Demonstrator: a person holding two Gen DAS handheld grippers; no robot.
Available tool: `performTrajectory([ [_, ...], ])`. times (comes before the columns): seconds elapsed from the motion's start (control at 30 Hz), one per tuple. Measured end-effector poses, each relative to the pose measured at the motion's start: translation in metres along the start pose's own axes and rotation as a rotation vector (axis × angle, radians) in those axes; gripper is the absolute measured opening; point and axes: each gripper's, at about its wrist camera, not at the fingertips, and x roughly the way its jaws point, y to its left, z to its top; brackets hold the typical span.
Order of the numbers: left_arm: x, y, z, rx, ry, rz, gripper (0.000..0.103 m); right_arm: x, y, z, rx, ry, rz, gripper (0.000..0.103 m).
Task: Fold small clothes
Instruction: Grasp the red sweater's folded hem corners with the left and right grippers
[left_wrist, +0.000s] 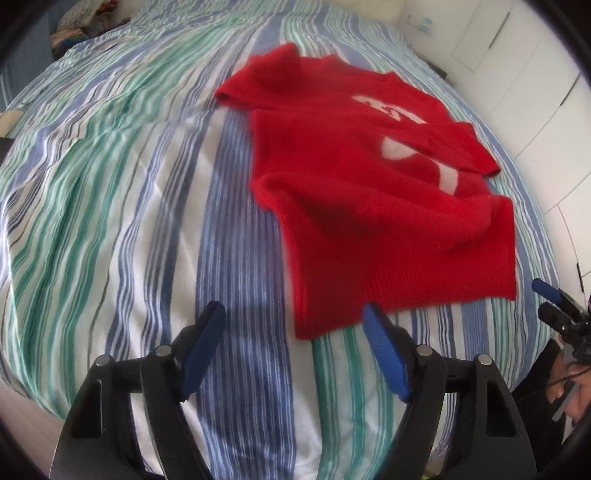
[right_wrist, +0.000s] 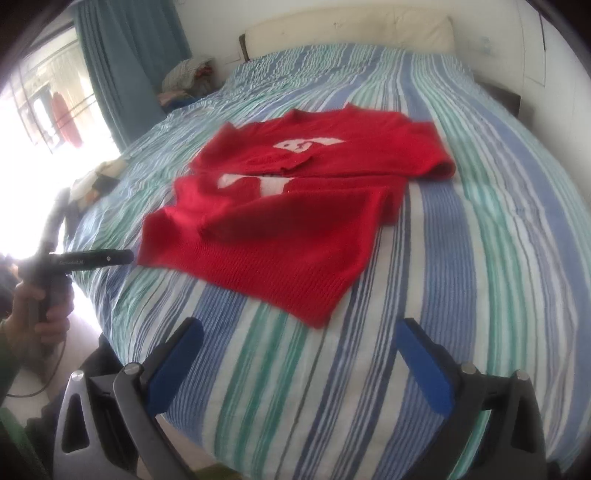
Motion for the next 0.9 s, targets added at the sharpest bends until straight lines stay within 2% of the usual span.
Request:
performTrajectory([
  [0.07,0.008,-0.007,0.006,0.017,-0.009,-0.016,0.071,0.028,-0.015,0.002,0.082,0.014,0.051,0.098],
  [0.1,0.011,-0.01,0.008,0.023,-0.01,-0.027,0.057,0.041,-0.023,0.004,0.131,0.028,0.069,0.092],
  [0.13,0.014,-0.013,0.011,0.024,-0.005,-0.042,0.026,0.053,-0.029,0.004,0.182,0.047,0.09,0.087],
  [0.17,0.018,-0.014,0.014,0.016,0.012,-0.056,0.005,0.062,-0.033,0.006,0.224,0.059,0.114,0.085],
  [0.2,0.017,-0.013,0.015,-0.001,0.021,-0.069,0.003,0.065,-0.034,0.008,0.244,0.044,0.136,0.076],
  [0.23,0.012,-0.011,0.016,-0.016,0.013,-0.082,0.003,0.065,-0.034,0.011,0.246,0.035,0.176,0.04],
  [0.27,0.004,-0.007,0.016,-0.023,0.009,-0.101,0.003,0.066,-0.034,0.015,0.244,0.063,0.214,0.015],
  [0.3,-0.006,-0.004,0.015,-0.024,0.006,-0.115,0.002,0.065,-0.032,0.018,0.238,0.103,0.208,0.008],
  [0.43,-0.053,0.009,0.001,0.019,0.026,-0.137,0.002,0.016,-0.022,0.022,0.158,0.147,0.181,0.007],
  [0.57,-0.062,0.008,-0.021,0.05,0.086,-0.083,0.002,-0.026,-0.016,0.009,0.161,0.207,0.142,0.007],
  [0.63,-0.048,0.007,-0.028,0.063,0.109,-0.018,0.002,-0.026,-0.01,0.0,0.151,0.236,0.102,0.006],
  [0.7,-0.032,0.013,-0.031,0.035,0.143,0.019,0.002,-0.015,-0.009,-0.01,0.158,0.27,0.062,0.006],
  [0.77,-0.024,0.018,-0.035,0.012,0.151,0.038,0.002,-0.001,-0.012,-0.02,0.183,0.298,0.031,0.006],
  [0.9,-0.015,0.018,-0.036,0.022,0.145,0.065,0.002,0.015,-0.012,-0.03,0.143,0.326,-0.072,0.004],
])
